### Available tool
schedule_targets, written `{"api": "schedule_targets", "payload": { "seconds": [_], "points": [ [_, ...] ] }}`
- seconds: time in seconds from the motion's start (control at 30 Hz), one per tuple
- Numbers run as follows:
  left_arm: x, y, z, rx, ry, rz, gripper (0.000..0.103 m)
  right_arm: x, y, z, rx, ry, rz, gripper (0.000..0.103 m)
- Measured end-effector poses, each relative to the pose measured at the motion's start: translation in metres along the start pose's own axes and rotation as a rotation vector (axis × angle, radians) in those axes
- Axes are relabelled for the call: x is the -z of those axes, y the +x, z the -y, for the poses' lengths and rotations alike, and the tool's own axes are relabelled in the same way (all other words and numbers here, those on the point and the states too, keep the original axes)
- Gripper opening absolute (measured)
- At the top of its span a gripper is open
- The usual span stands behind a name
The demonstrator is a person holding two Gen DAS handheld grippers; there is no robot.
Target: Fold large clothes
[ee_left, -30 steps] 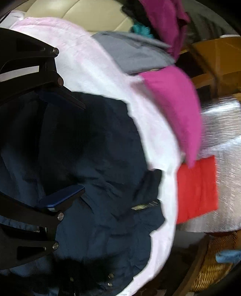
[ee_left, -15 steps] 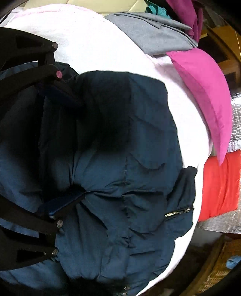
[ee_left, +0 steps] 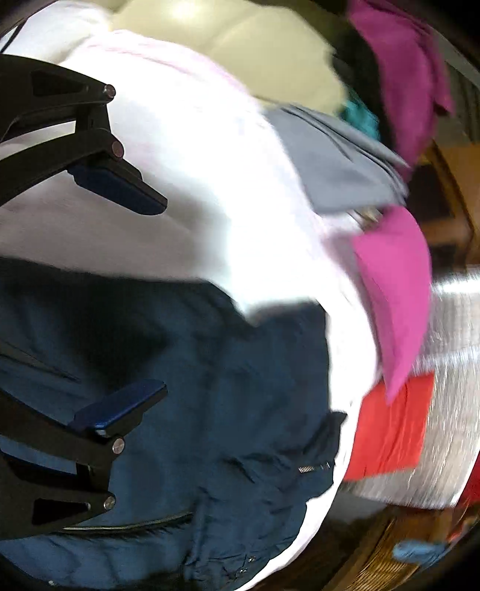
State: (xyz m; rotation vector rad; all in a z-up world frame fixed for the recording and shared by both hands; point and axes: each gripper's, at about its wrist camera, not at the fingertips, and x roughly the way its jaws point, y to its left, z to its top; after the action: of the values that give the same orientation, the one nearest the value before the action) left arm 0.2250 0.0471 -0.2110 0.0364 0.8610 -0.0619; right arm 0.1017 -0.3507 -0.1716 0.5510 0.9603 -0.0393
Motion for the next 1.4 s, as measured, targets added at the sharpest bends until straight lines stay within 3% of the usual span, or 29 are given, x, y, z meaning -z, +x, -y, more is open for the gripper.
{"api": "schedule_targets", "payload": {
  "seconds": [0.17,0.3,0.4,0.57,0.83,1.1,1.3,1.33,1.4],
  "points": [
    [0.041,-0.009,-0.027,0.048,-0.063,-0.077,0.091,0.031,-0.034,0.024,-0.019,0.082,0.023,0.061],
    [0.063,-0.018,-0.038,0.148,-0.136,-0.137,0.091,0.055,-0.056,0.044,-0.031,0.153,0.011,0.065],
    [0.073,-0.016,-0.036,0.213,-0.136,-0.221,0.091,0.074,-0.065,0.055,-0.012,0.171,-0.024,0.068],
    [0.092,-0.012,-0.031,0.243,-0.107,-0.377,0.091,0.097,-0.061,0.069,0.005,0.192,-0.108,0.07],
    [0.121,-0.001,-0.038,0.25,-0.167,-0.517,0.091,0.109,-0.035,0.061,0.0,0.146,-0.2,0.071],
    [0.154,-0.001,-0.03,0.328,-0.228,-0.605,0.091,0.137,-0.024,0.039,0.003,0.007,-0.319,0.071],
    [0.174,-0.016,-0.009,0.334,-0.138,-0.595,0.089,0.159,-0.009,0.048,0.057,0.031,-0.444,0.071],
    [0.176,-0.018,-0.007,0.344,-0.13,-0.589,0.087,0.162,-0.005,0.048,0.06,0.037,-0.465,0.071],
    [0.179,-0.022,-0.002,0.356,-0.118,-0.58,0.071,0.166,0.003,0.047,0.079,0.022,-0.486,0.071]
  ]
}}
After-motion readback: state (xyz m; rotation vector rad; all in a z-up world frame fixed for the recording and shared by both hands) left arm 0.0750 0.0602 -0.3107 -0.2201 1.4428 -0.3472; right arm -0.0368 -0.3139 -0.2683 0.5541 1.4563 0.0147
